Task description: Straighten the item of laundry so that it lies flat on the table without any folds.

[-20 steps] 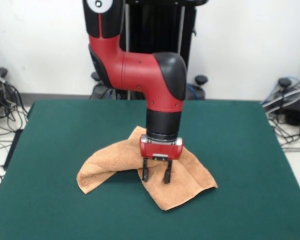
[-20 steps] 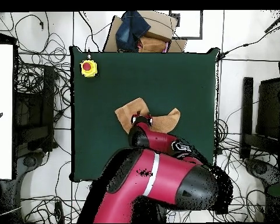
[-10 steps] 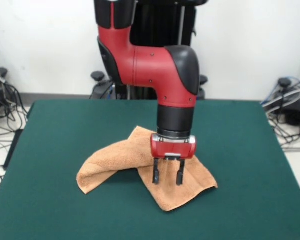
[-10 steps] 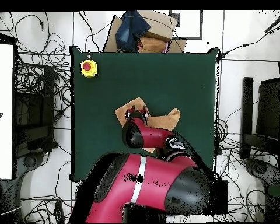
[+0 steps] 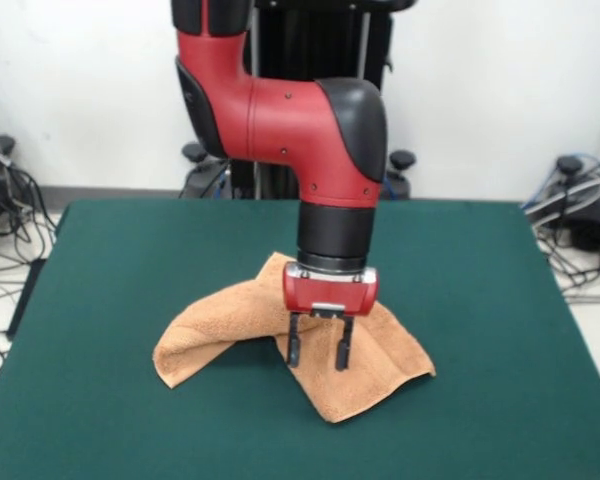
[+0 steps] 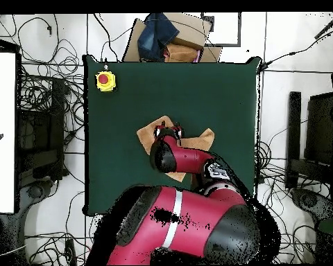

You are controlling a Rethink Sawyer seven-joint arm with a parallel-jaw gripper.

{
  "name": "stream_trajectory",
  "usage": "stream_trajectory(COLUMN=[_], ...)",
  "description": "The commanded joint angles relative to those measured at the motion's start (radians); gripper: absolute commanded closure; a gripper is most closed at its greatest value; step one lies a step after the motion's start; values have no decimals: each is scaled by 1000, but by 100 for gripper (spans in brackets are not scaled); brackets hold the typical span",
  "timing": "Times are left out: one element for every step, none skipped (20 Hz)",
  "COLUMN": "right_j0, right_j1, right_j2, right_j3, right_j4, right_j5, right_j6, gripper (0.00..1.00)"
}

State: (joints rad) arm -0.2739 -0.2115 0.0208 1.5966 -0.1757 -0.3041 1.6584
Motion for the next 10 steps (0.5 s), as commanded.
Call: stream_trajectory(right_j0=[-22,-12,-5,-5,-10,-12,-8,1,14,17], right_j1=[22,23,28,36,44,49,51,55,59,65], right_j2=[54,42,33,30,31,31,24,12,-4,-11], right_j3=[46,46,45,40,33,27,25,25,22,17], right_j4=[24,29,31,31,27,24,29,36,44,47], right_j5=[96,89,78,66,60,61,59,47,32,27], right_j6=[178,180,180,182,180,176,176,180,181,180], gripper=[0,0,0,0,0,0,0,0,0,0])
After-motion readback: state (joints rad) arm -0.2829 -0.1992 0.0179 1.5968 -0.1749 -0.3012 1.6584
